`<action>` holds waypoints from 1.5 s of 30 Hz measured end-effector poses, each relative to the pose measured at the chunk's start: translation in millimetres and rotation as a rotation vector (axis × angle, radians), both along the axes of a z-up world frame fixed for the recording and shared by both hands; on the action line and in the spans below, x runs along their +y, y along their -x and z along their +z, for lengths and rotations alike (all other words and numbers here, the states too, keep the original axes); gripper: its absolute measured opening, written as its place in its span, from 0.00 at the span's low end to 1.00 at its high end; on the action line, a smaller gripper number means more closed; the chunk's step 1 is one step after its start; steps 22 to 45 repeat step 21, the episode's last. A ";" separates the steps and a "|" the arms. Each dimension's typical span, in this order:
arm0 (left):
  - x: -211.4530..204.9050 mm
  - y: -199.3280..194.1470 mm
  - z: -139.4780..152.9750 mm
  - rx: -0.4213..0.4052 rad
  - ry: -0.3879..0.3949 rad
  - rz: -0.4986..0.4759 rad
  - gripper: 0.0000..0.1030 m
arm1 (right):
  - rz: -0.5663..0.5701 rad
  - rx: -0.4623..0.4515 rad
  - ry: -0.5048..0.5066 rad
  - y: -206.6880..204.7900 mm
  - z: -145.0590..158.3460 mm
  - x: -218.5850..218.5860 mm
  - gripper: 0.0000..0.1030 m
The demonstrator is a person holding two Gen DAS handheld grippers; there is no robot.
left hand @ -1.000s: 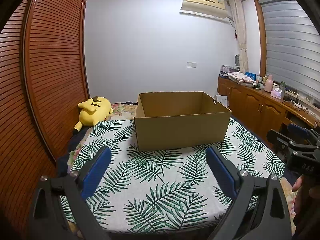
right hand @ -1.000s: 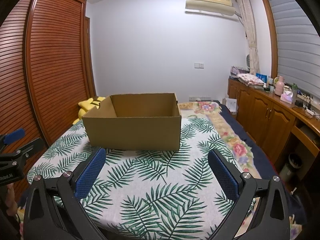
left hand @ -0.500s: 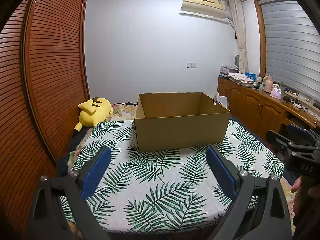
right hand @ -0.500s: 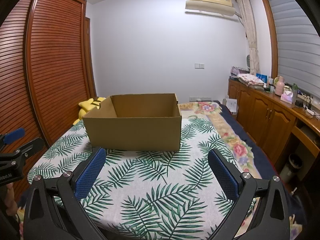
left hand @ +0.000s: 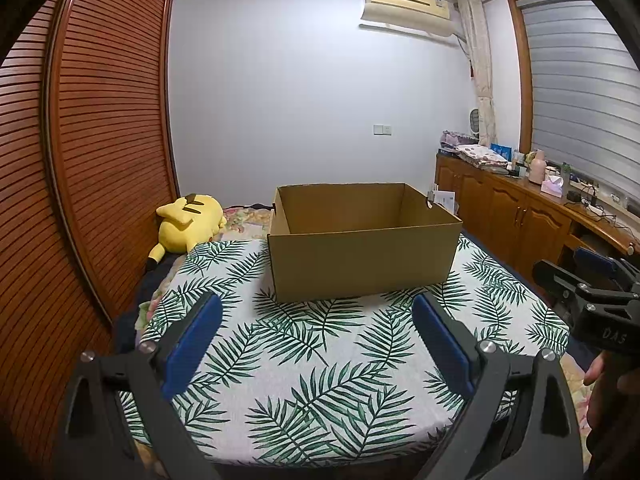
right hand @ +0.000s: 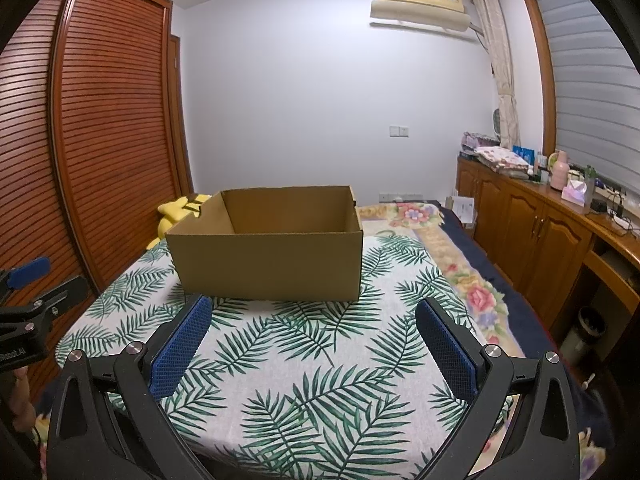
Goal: Organize snacks
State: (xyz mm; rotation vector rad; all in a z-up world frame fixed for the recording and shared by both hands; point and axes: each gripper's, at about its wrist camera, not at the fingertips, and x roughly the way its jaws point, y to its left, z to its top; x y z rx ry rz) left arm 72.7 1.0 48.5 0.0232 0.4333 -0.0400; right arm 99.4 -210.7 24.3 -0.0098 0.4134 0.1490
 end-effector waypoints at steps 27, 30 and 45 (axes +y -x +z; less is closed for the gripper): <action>0.3 1.2 -1.5 -0.001 0.003 -0.002 0.94 | 0.001 0.000 -0.001 -0.5 -0.9 1.7 1.00; 0.3 1.2 -1.5 -0.001 0.003 -0.002 0.94 | 0.001 0.000 -0.001 -0.5 -0.9 1.7 1.00; 0.3 1.2 -1.5 -0.001 0.003 -0.002 0.94 | 0.001 0.000 -0.001 -0.5 -0.9 1.7 1.00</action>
